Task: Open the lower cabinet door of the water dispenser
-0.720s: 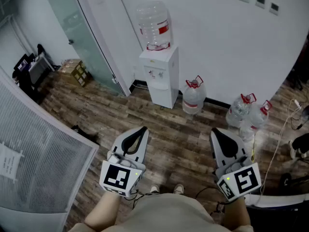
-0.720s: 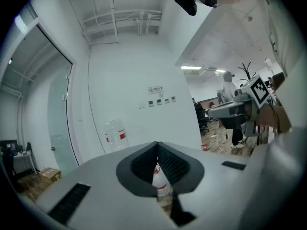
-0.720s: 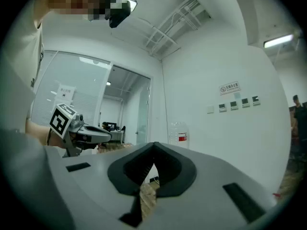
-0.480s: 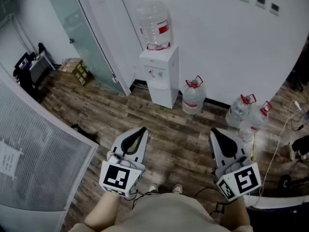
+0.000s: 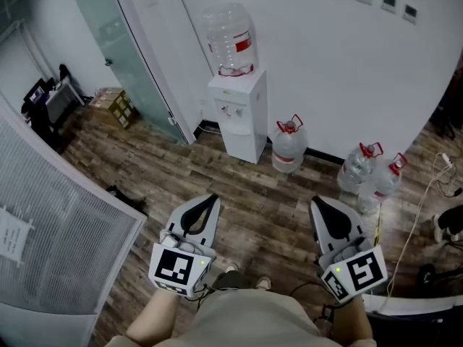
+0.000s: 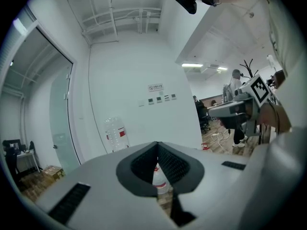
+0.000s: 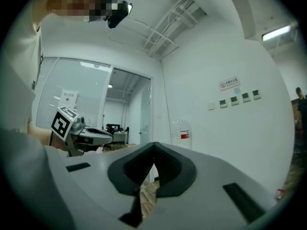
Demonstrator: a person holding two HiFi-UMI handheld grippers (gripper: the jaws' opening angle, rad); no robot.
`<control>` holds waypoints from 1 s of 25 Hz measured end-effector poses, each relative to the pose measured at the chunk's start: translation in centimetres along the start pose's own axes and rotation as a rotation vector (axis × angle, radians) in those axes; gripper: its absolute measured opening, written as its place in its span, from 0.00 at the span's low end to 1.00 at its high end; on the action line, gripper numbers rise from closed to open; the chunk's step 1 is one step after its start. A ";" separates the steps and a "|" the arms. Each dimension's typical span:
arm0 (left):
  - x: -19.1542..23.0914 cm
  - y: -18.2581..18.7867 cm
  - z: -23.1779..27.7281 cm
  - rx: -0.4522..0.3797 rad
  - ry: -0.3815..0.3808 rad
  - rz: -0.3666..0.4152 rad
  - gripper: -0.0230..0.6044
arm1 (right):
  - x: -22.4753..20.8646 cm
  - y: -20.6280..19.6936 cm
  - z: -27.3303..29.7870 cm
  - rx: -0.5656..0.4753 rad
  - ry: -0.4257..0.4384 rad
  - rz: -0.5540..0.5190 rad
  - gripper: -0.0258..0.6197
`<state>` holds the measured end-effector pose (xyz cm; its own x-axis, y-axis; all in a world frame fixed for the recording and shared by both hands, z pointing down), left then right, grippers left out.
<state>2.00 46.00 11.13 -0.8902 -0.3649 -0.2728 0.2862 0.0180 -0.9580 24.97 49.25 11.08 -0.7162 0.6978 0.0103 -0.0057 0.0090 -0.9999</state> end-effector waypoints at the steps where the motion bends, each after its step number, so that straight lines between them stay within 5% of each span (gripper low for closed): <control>1: 0.0 -0.2 0.1 0.005 0.000 0.002 0.05 | 0.1 -0.1 0.1 0.002 0.009 0.007 0.05; 13: -0.2 -2.7 3.7 -0.001 -0.022 -0.015 0.05 | -1.6 -3.3 2.2 0.025 0.018 0.017 0.05; 25: 4.9 -5.4 11.7 0.023 -0.032 -0.035 0.05 | -6.5 -4.9 10.6 0.070 0.020 0.018 0.05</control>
<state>0.29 33.20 16.01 -0.8879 -0.3948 -0.2362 0.2639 -0.0166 -0.9644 22.24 37.11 15.86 -0.7027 0.7115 -0.0084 -0.0422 -0.0535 -0.9977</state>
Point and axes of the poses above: the fingertips, and each gripper's own axes: z forward along the fingers, x to its left, y out of its top, the point moved 5 cm from there along -z, backward along the fingers, and after that the axes turned 12 degrees about y, right-handed, at the moved point
